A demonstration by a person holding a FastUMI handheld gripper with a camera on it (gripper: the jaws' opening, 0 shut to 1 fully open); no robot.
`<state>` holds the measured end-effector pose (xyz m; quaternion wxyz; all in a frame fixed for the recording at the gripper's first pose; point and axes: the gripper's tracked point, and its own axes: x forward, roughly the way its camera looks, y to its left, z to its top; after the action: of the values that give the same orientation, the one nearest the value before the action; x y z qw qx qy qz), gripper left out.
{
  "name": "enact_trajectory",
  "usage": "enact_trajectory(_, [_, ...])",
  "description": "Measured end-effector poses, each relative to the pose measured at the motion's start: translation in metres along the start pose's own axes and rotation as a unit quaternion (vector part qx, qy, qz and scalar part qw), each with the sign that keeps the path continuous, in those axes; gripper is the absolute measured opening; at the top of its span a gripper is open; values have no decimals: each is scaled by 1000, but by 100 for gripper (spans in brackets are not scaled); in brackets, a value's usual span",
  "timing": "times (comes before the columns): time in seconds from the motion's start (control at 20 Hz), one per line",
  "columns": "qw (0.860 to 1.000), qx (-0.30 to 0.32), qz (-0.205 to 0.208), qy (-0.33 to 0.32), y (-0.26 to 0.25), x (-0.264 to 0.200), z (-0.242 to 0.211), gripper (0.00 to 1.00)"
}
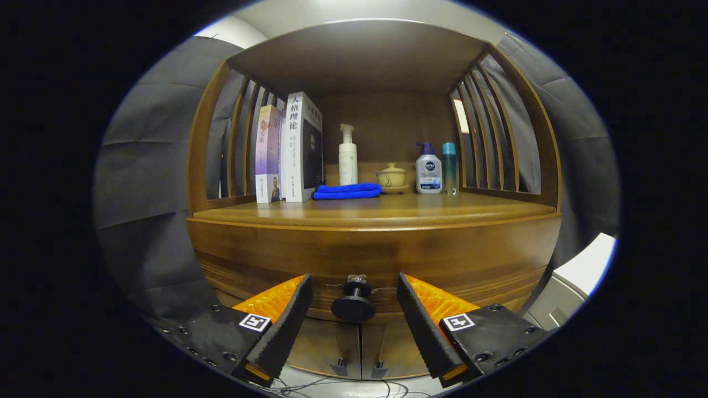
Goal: Pull open the drawer, take out the items inside it, and place them on the countertop above the cabinet.
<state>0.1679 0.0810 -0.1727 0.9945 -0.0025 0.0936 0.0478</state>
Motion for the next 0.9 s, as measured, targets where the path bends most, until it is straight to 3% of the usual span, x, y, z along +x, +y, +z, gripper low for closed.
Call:
enact_trajectory(0.6, [1000,8,-21,17,-1,11,-18,26])
enact_trajectory(0.9, [1000,-6,-19,14,0,-21,-23,25])
